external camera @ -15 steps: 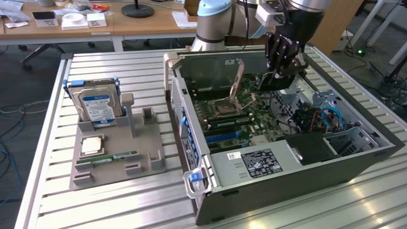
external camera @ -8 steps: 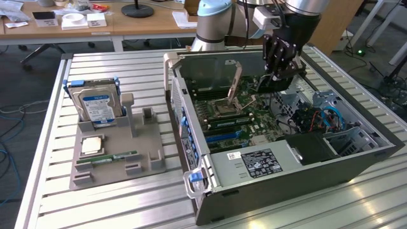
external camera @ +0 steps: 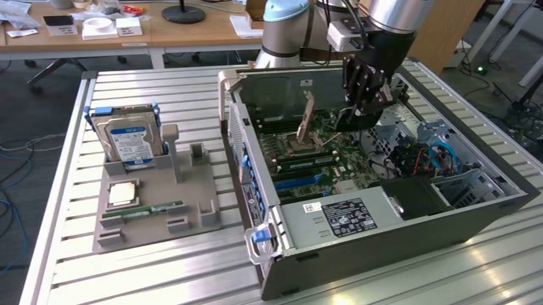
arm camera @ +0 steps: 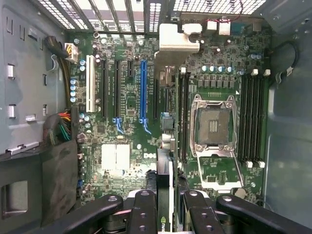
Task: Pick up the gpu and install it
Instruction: 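Insert the gpu into the slot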
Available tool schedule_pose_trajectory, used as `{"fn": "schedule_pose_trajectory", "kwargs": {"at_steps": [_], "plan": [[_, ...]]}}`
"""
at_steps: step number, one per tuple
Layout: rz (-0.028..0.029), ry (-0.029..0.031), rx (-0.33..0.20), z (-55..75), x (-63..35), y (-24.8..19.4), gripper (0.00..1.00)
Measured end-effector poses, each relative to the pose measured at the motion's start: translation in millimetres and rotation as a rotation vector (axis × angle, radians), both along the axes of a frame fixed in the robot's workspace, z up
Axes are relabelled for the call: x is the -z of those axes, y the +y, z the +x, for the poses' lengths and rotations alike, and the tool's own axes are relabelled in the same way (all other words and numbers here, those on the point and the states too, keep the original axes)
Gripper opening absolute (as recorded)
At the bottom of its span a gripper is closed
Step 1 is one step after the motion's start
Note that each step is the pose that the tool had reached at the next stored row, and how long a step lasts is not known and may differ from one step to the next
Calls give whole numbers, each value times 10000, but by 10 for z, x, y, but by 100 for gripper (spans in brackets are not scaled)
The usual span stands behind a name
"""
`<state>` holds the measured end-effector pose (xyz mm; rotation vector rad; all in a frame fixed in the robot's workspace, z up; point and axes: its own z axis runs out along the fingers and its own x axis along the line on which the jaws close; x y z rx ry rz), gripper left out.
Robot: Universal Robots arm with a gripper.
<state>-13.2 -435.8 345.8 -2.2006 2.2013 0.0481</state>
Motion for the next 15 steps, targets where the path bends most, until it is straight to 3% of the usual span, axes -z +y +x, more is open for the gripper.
{"fn": "schedule_pose_trajectory", "kwargs": {"at_steps": [6,15], "plan": [[5,-1,1,-1,7,1,26],[3,-1,1,-1,161,0,26]]}}
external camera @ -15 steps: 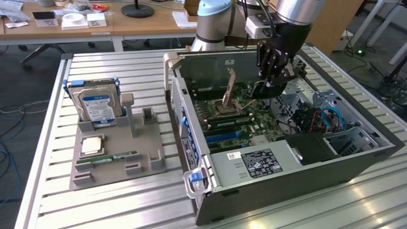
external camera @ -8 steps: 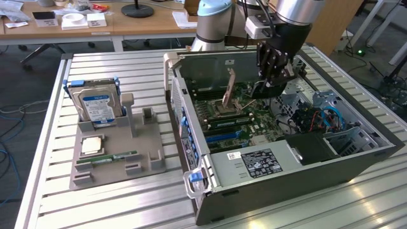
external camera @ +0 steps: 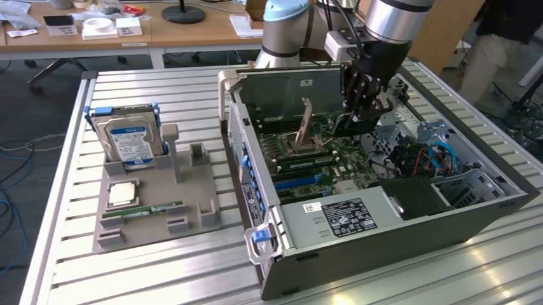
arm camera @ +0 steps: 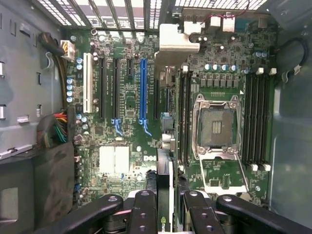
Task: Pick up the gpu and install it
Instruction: 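Insert the gpu into the slot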
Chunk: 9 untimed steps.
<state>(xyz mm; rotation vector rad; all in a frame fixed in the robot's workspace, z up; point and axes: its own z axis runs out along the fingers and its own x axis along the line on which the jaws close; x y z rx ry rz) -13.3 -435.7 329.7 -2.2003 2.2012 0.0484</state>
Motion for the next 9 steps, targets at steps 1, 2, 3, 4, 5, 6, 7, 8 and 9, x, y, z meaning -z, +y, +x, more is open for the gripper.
{"fn": "schedule_pose_trajectory", "kwargs": {"at_steps": [1,2,3,4,5,6,7,8,9], "plan": [[-1,0,1,0,18,0,26],[-2,0,0,0,35,0,26],[-1,0,0,0,53,0,26],[-2,0,0,0,65,0,26],[-3,1,0,0,69,0,26],[-4,1,1,-1,71,-1,26],[-3,0,2,-1,73,-6,26],[-1,-1,2,-1,75,-15,26],[-2,0,1,-1,75,-25,26]]}}
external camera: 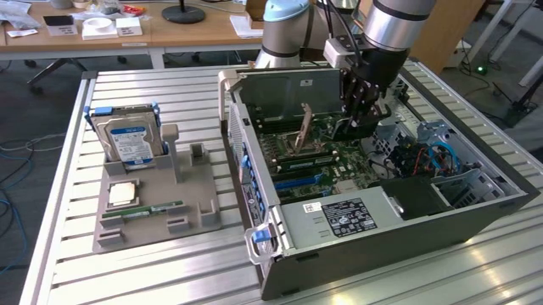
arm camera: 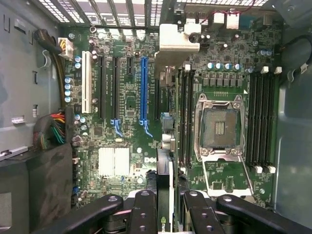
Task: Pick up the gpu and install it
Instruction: 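Insert the gpu into the slot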
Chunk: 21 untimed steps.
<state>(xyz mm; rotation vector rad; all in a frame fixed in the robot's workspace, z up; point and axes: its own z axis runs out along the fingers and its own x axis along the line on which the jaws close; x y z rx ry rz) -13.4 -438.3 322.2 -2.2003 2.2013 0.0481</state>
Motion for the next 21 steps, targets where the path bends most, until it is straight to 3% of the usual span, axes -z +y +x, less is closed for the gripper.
{"fn": "schedule_pose_trajectory", "kwargs": {"at_steps": [4,21], "plan": [[4,0,1,-2,13,-35,26],[-1,1,0,-50,296,-55,26]]}}
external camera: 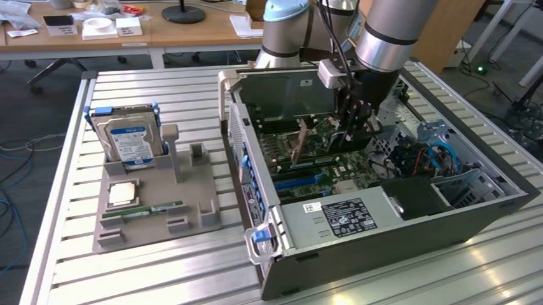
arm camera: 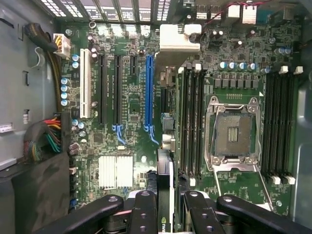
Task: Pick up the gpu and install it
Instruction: 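Insert the gpu into the slot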
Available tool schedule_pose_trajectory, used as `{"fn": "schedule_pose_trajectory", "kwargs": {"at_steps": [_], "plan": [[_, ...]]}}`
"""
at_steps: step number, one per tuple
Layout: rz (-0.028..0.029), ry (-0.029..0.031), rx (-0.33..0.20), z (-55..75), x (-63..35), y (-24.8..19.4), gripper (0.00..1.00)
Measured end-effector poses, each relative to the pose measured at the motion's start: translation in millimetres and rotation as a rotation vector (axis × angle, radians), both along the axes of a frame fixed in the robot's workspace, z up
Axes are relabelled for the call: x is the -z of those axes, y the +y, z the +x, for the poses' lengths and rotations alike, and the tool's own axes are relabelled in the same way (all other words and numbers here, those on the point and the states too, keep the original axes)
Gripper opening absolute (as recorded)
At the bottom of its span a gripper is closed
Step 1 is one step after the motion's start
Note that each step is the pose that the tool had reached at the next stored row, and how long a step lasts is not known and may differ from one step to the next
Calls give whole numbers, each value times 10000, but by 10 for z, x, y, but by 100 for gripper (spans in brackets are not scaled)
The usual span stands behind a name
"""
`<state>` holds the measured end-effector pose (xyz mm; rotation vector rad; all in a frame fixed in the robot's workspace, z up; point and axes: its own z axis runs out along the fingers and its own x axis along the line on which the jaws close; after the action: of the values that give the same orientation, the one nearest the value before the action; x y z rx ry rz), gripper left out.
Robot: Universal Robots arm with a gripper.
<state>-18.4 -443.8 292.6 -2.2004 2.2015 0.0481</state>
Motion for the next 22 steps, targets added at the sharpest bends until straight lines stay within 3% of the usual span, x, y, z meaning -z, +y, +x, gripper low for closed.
{"fn": "schedule_pose_trajectory", "kwargs": {"at_steps": [22], "plan": [[2,-1,0,-201,14,0,26]]}}
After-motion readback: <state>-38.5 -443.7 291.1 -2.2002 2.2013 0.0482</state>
